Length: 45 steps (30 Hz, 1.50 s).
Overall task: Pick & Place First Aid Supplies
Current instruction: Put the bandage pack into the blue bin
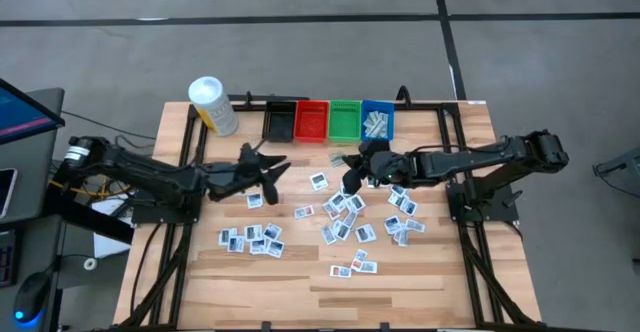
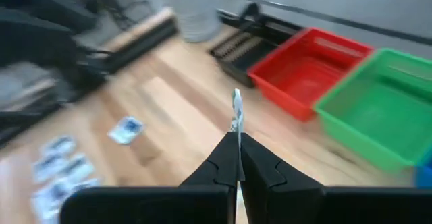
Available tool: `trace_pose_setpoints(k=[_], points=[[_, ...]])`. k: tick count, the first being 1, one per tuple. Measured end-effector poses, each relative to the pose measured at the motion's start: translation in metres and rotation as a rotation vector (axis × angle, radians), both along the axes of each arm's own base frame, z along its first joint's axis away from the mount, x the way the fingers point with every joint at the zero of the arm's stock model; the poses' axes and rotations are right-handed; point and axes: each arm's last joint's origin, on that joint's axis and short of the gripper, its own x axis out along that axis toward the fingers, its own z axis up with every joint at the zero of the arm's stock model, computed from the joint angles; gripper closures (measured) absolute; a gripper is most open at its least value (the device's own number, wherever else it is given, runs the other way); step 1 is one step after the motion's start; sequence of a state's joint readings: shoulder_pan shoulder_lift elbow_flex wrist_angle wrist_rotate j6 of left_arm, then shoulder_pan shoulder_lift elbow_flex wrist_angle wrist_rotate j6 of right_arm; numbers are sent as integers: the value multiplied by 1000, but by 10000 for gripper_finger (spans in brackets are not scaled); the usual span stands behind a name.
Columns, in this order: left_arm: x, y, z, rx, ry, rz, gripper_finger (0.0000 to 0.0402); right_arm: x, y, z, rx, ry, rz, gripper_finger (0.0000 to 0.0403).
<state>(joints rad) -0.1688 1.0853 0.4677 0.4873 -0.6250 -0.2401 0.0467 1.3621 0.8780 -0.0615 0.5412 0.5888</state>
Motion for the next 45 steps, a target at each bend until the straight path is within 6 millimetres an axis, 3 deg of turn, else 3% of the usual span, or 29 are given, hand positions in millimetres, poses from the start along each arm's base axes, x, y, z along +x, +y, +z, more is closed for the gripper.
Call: trace_pose_setpoints(k=[8, 12, 15, 19, 25, 30, 34, 40, 45], points=[[-27, 13, -15, 1, -7, 58, 286, -19, -42, -12, 6, 209, -152, 403], [-29, 26, -18, -3, -8, 127, 286, -30, -77, -14, 8, 320, -68, 403], [-29, 37, -18, 0, -6, 181, 286, -40, -110, -15, 54, 337, 9, 403], [-31, 56, -18, 0, -6, 280, 286, -61, -149, -19, 78, 364, -37, 403], [-37, 77, -17, 0, -14, 397, 290, -90, -187, -18, 100, 342, -33, 403], [-39, 84, -17, -49, -55, 439, 290, -102, -203, -26, 188, 306, -20, 403], [-41, 90, -17, -58, -70, 469, 292, -99, -208, -38, 228, 326, -19, 397], [-45, 100, -16, -56, -78, 526, 293, -84, -208, -56, 251, 354, 21, 344], [-46, 102, -16, -55, -79, 536, 293, -83, -206, -55, 242, 364, 20, 307]])
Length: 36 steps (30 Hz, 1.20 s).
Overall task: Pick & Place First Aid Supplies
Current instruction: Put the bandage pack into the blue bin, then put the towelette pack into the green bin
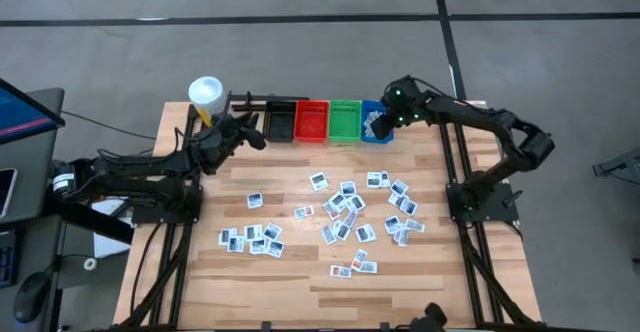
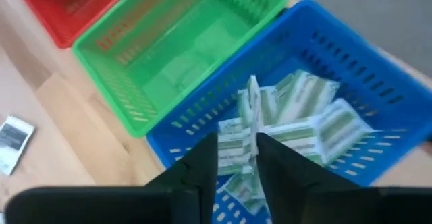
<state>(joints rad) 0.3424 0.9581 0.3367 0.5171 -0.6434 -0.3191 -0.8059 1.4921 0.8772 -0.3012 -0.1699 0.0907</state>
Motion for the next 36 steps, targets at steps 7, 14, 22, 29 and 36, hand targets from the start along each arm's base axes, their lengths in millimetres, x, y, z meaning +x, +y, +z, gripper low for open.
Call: trace_pose_setpoints(k=[7, 14, 22, 29, 36], points=[[-4, -2, -13, -19, 31, -4, 293, -11, 6, 29, -176, 10, -35, 301], [-6, -13, -33, -130, -24, -98, 293, -24, 32, 74, -354, -77, 52, 301], [1, -29, -30, -147, -77, -331, 293, -42, 95, 119, -507, -190, 257, 301], [10, -59, -18, -142, -180, -686, 295, -38, 155, 130, -455, -308, 506, 302], [8, -106, -18, -147, -169, -790, 307, -20, 210, 119, -278, -318, 602, 319]])
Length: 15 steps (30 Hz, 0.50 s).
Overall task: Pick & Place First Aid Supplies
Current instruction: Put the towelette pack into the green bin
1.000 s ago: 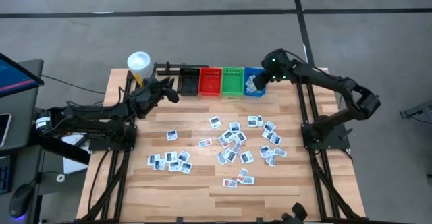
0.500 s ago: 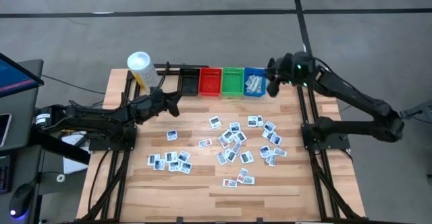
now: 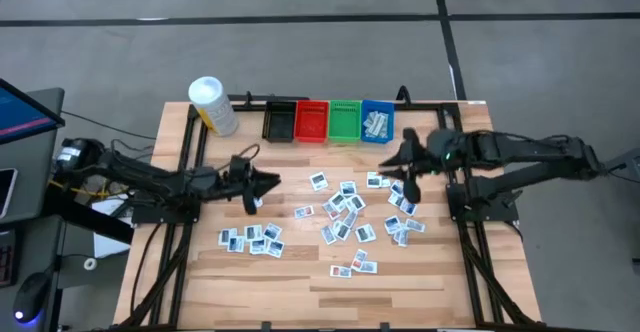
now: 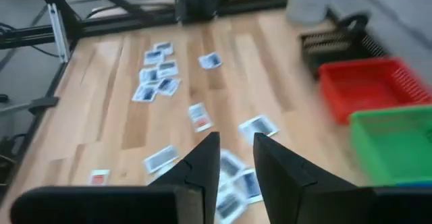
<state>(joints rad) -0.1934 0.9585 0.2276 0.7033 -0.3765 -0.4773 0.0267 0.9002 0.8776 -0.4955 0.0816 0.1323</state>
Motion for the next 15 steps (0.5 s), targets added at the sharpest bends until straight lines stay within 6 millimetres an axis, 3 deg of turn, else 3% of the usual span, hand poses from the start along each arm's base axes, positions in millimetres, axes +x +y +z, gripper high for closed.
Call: trace_pose_setpoints(k=[9, 15], points=[[-28, -72, -9, -14, 35, -23, 330, 43, 62, -41, 72, 115, -108, 327], [-40, -99, -31, -105, 71, 18, 349, 56, 89, -69, 189, 203, -158, 327]])
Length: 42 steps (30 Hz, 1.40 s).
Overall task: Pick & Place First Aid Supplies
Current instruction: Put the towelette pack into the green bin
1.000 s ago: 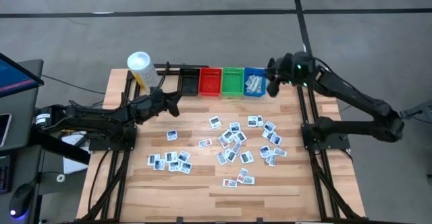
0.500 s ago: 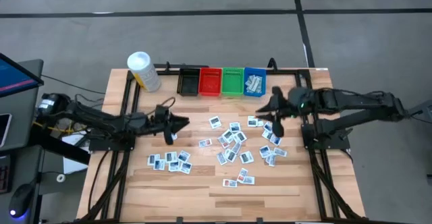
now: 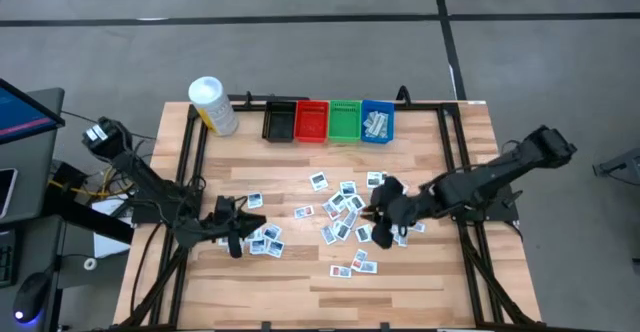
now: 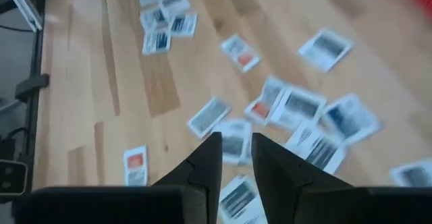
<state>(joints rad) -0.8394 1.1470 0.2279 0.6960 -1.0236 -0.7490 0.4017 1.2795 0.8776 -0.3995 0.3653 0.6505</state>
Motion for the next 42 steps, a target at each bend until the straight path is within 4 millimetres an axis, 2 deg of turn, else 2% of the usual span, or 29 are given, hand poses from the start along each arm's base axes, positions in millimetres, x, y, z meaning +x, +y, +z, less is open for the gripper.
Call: trace_pose_setpoints(k=[4, 7, 11, 15, 19, 22, 27, 33, 37, 42], points=[[3, -3, -12, -85, 20, 16, 357, 1, 10, -10, 54, 41, -38, 327], [10, 3, -17, -122, 22, 74, 362, 0, 12, -15, 59, 71, -50, 327], [24, 21, -15, -146, 25, 121, 364, -4, 7, -18, 19, 135, -57, 327], [41, 50, -6, -90, 52, 35, 364, -4, -4, -20, -96, 174, -19, 327], [50, 85, 5, -64, 24, 22, 366, 3, -24, -19, -313, 181, -23, 327], [51, 110, 14, -22, -7, 0, 366, 8, -47, -18, -396, 206, -67, 327], [46, 141, 26, 57, -58, -23, 366, 14, -94, -18, -391, 265, -85, 327], [38, 165, 34, 164, -85, -7, 366, 19, -137, -15, -308, 203, 75, 327], [33, 174, 38, 235, -89, 17, 366, 18, -151, -13, -340, 194, 90, 327], [28, 182, 42, 336, -86, 70, 367, 14, -149, -17, -285, 238, 80, 327]])
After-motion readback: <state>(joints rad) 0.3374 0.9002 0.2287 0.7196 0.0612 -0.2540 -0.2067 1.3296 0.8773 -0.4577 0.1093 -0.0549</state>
